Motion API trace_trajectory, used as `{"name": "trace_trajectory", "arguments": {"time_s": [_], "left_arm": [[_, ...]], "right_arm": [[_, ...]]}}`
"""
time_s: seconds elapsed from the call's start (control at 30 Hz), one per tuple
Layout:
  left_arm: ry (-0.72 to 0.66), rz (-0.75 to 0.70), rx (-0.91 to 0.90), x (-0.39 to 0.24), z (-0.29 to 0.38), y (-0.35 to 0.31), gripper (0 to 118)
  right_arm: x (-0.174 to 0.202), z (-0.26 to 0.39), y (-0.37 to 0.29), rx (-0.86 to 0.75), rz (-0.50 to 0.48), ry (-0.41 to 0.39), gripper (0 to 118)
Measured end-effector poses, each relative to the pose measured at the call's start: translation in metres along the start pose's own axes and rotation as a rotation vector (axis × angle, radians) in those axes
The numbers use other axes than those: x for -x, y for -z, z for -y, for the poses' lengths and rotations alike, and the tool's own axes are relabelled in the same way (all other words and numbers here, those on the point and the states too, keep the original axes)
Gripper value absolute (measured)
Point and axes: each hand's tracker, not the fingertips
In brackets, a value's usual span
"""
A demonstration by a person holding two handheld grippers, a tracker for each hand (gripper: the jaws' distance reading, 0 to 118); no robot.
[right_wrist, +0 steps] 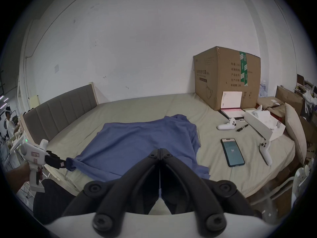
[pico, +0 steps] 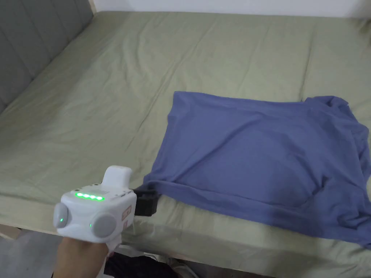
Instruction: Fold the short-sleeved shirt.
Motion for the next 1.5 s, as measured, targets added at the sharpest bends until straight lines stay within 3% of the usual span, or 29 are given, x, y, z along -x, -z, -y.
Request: {"name": "trace_trajectory", "arguments": {"time_s": [0.07, 0.1, 0.13, 0.17, 0.2, 0.23, 0.27, 0.37, 0.4, 0.43, 0.47, 0.5, 0.67, 0.7, 0.73, 0.77, 0.8, 0.83, 1.07, 1.23, 1.37, 1.5], "left_arm": [[0.006, 0.003, 0.005, 0.001, -0.005, 0.021, 99], [0.012, 0.011, 0.02, -0.002, -0.008, 0.026, 78], [0.024, 0.028, 0.041, -0.004, -0.009, 0.033, 78], [0.033, 0.03, 0.047, -0.007, -0.01, 0.04, 69], [0.04, 0.036, 0.057, -0.012, -0.01, 0.039, 53], [0.04, 0.058, 0.071, -0.018, -0.01, 0.036, 25], [0.036, 0.048, 0.065, -0.024, -0.01, 0.035, 7], [0.04, 0.037, 0.055, -0.038, -0.015, 0.014, 6], [0.036, 0.039, 0.049, -0.041, -0.016, 0.01, 6], [0.037, 0.039, 0.044, -0.044, -0.016, 0.007, 6], [0.046, 0.037, 0.039, -0.046, -0.017, 0.004, 6], [0.057, 0.029, 0.034, -0.044, -0.019, -0.001, 6], [0.051, 0.023, 0.019, -0.041, -0.022, -0.006, 6], [0.051, 0.019, 0.015, -0.042, -0.023, -0.008, 6], [0.054, 0.018, 0.011, -0.043, -0.023, -0.009, 6], [0.056, 0.022, 0.014, -0.038, -0.024, -0.009, 6], [0.059, 0.03, 0.02, -0.037, -0.026, -0.011, 5], [0.069, 0.031, 0.025, -0.037, -0.027, -0.013, 5], [0.307, -0.053, 0.002, -0.049, -0.065, -0.043, 4], [0.399, -0.057, -0.008, -0.051, -0.122, -0.038, 4], [0.335, 0.002, 0.062, -0.047, -0.174, 0.011, 4], [0.094, 0.083, 0.18, -0.036, -0.207, 0.086, 4]], "right_arm": [[-0.006, 0.001, 0.003, 0.029, 0.017, 0.01, 0], [-0.009, 0.001, 0.005, 0.052, 0.03, 0.013, 0], [-0.013, 0.001, 0.007, 0.083, 0.045, 0.019, 0], [-0.018, 0.0, 0.014, 0.145, 0.045, 0.021, 0], [-0.025, 0.0, 0.019, 0.201, 0.063, 0.025, 0], [-0.031, 0.0, 0.022, 0.228, 0.093, 0.032, 0], [-0.039, 0.001, 0.027, 0.275, 0.119, 0.037, 0], [-0.06, 0.008, 0.045, 0.392, 0.197, 0.051, 0], [-0.066, 0.013, 0.052, 0.433, 0.206, 0.049, 17], [-0.07, 0.018, 0.059, 0.465, 0.199, 0.059, 50], [-0.076, 0.025, 0.068, 0.488, 0.181, 0.081, 92], [-0.08, 0.032, 0.078, 0.527, 0.174, 0.096, 118], [-0.09, 0.066, 0.127, 0.604, 0.203, 0.086, 114], [-0.091, 0.07, 0.13, 0.633, 0.191, 0.126, 87], [-0.097, 0.073, 0.133, 0.616, 0.176, 0.173, 46], [-0.102, 0.073, 0.134, 0.602, 0.16, 0.225, 23], [-0.106, 0.07, 0.131, 0.598, 0.146, 0.276, 21], [-0.105, 0.065, 0.123, 0.57, 0.159, 0.279, 17], [-0.079, -0.018, 0.089, 0.48, 0.091, 0.039, 14], [-0.083, -0.089, 0.121, 0.432, 0.076, 0.03, 14], [-0.081, -0.108, 0.199, 0.434, 0.112, -0.036, 14], [-0.089, -0.086, 0.283, 0.523, 0.178, 0.025, 14]]}}
